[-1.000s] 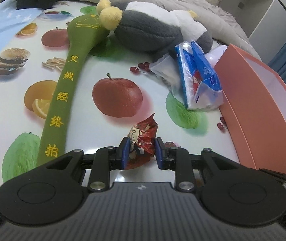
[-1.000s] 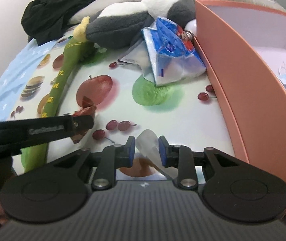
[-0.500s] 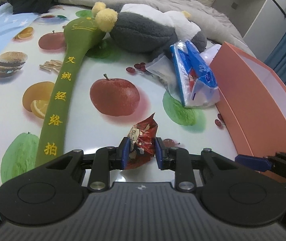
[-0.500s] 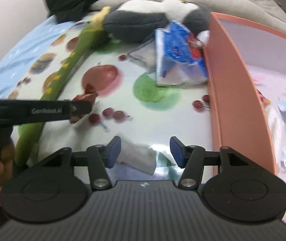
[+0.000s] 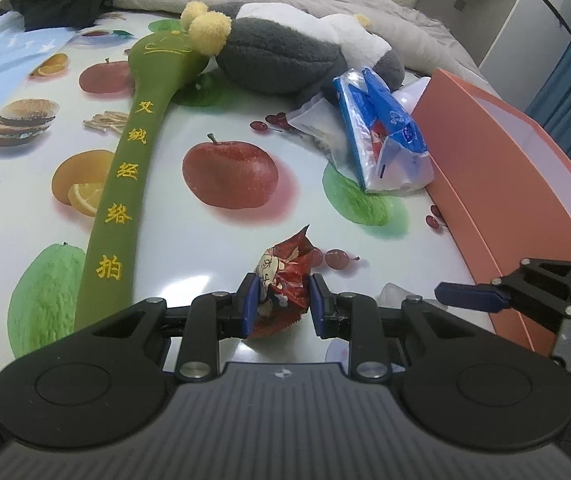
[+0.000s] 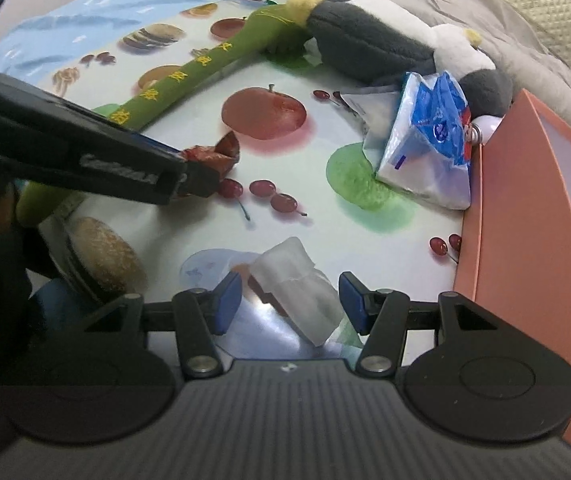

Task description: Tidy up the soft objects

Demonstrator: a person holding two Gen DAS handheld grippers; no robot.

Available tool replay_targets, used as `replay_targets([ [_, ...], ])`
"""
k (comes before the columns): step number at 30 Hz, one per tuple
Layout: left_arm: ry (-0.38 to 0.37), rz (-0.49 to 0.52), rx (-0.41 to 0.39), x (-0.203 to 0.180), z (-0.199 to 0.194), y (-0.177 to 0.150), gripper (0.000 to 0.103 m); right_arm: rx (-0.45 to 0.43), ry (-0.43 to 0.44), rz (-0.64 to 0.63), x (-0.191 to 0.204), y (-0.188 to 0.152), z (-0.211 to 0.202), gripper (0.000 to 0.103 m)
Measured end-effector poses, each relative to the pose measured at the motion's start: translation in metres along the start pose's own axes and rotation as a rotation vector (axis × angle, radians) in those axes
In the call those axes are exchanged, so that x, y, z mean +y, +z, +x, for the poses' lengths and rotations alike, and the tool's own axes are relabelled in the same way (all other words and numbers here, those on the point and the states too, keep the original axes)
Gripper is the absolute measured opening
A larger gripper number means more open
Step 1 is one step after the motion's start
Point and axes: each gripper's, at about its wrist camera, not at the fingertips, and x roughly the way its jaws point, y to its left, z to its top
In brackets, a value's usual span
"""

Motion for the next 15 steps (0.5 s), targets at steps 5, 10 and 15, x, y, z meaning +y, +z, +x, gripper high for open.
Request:
replay_targets([
  [5, 0.003, 0.016, 0.003, -0.002, 0.000, -0.002, 0.032, -0.020, 0.008, 0.064, -0.004, -0.001, 0.007, 0.057],
  [10, 0.005, 0.028, 0.000, -0.003, 0.000, -0.003, 0.032, -0.024, 0.012, 0.079, -0.002, -0.002, 0.012, 0.047],
  [15, -0.002, 0.030, -0.007, -0.004, -0.002, -0.001, 0.032, -0.049, -0.017, 0.099, 0.003, 0.001, 0.006, 0.031],
])
